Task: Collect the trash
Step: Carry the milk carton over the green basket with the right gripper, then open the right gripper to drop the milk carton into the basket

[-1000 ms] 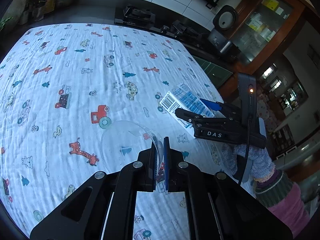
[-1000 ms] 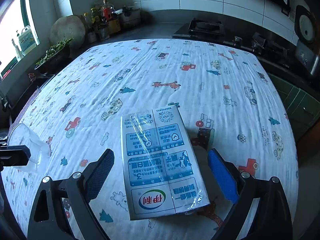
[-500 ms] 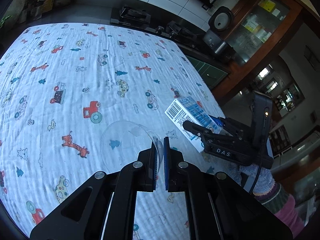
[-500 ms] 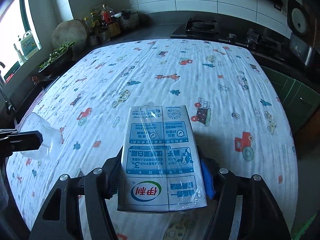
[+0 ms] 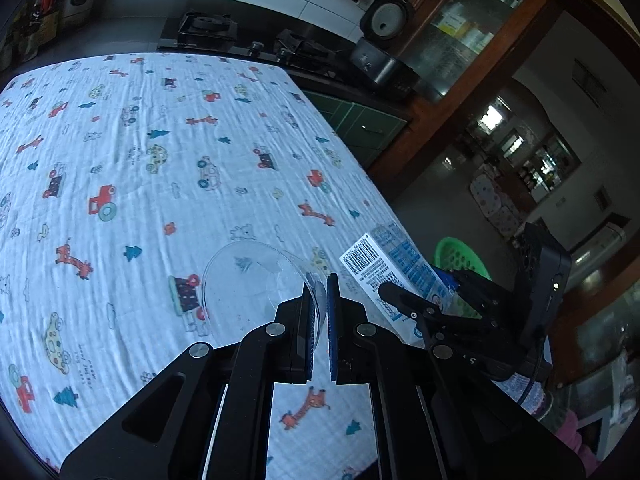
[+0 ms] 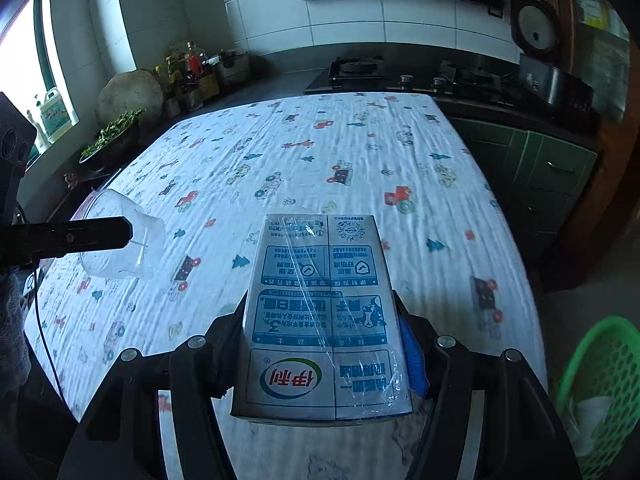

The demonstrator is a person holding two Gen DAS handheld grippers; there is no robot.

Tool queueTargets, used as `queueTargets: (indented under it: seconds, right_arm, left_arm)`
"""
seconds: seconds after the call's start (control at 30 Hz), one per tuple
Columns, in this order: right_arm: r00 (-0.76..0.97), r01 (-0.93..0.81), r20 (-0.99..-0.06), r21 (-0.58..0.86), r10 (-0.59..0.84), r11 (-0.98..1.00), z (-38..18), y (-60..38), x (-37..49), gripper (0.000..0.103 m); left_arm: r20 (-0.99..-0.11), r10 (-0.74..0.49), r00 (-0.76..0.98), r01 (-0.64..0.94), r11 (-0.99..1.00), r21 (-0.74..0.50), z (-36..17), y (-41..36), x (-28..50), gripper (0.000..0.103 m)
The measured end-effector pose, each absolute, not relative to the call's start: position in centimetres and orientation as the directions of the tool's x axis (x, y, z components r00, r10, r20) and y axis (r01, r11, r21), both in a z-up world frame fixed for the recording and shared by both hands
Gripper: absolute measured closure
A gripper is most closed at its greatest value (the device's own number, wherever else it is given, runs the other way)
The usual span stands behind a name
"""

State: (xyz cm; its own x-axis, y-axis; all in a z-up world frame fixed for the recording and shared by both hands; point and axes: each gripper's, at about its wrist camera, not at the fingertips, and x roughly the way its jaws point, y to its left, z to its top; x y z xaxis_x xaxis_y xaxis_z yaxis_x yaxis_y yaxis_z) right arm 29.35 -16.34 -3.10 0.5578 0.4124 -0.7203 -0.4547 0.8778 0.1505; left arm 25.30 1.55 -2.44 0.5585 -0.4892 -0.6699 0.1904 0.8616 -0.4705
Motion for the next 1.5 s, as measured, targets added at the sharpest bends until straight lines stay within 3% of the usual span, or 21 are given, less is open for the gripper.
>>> queueTargets:
  seconds: [0.53, 0.93, 1.3, 1.5]
  right_arm:
    - [0.683, -0.150, -0.700, 0.148, 0.210, 0.978, -3.1, -32.8, 21.3, 0.042]
    - [0.661, 0.114, -0.749, 0.140, 0.030, 0.984, -6.6, -45.7, 19.7, 0.041]
    - [0.645, 0.182, -0.764, 0.148, -0.005, 0.972, -9.1, -50.1, 21.4, 0.041]
    - [0.662, 0.175, -0.749, 0.138, -0.013, 0.975, -9.0, -50.8, 21.7, 0.033]
  left_arm:
    - [-0.669, -0.595, 0.445, 0.352, 0.804, -0.480, -2.4, -10.6, 24.2, 0.099]
    - [-0.692, -0.618, 0.373, 0.447, 0.773, -0.450, -2.1, -20.3, 25.7, 0.099]
    - [-0.718, -0.617, 0.323, 0.496, 0.756, -0.427, -3.2, -27.8, 27.6, 0.099]
    - [-0.718, -0.625, 0.306, 0.520, 0.742, -0.423, -3.8, -31.0, 28.6, 0.099]
